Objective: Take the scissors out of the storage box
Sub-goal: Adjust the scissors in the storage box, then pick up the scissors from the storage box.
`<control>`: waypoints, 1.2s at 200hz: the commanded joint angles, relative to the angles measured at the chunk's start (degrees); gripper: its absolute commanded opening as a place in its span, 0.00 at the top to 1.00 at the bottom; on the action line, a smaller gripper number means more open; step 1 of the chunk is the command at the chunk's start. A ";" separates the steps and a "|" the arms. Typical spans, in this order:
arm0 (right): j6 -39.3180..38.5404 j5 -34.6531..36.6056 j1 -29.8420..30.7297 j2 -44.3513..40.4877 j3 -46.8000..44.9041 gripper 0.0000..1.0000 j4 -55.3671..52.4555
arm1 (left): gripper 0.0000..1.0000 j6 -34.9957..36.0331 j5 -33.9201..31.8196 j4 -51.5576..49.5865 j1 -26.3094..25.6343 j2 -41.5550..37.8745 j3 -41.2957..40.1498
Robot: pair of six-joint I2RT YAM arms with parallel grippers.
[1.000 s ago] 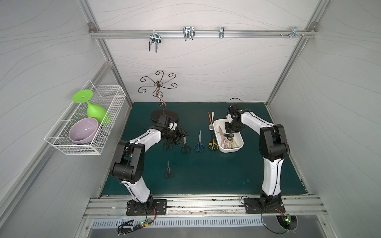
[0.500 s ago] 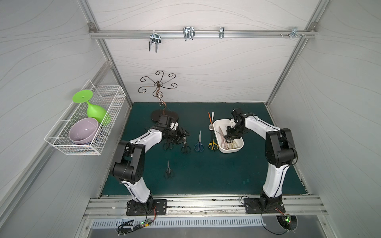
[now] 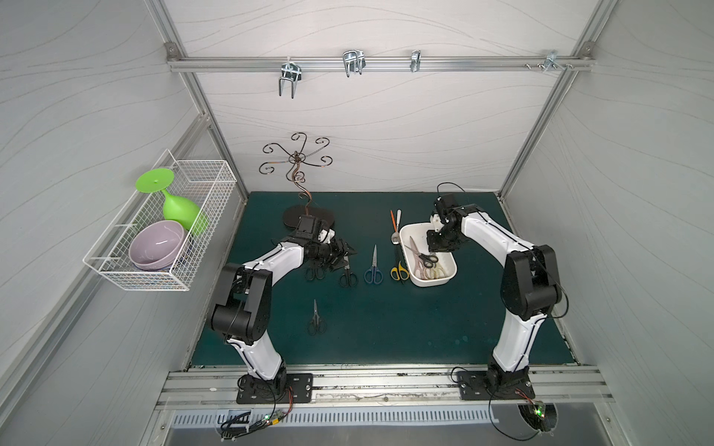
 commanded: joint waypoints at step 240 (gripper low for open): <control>-6.08 3.72 -0.42 4.72 -3.98 0.70 2.99 | 0.39 0.61 -0.62 -0.84 -0.43 -1.54 1.08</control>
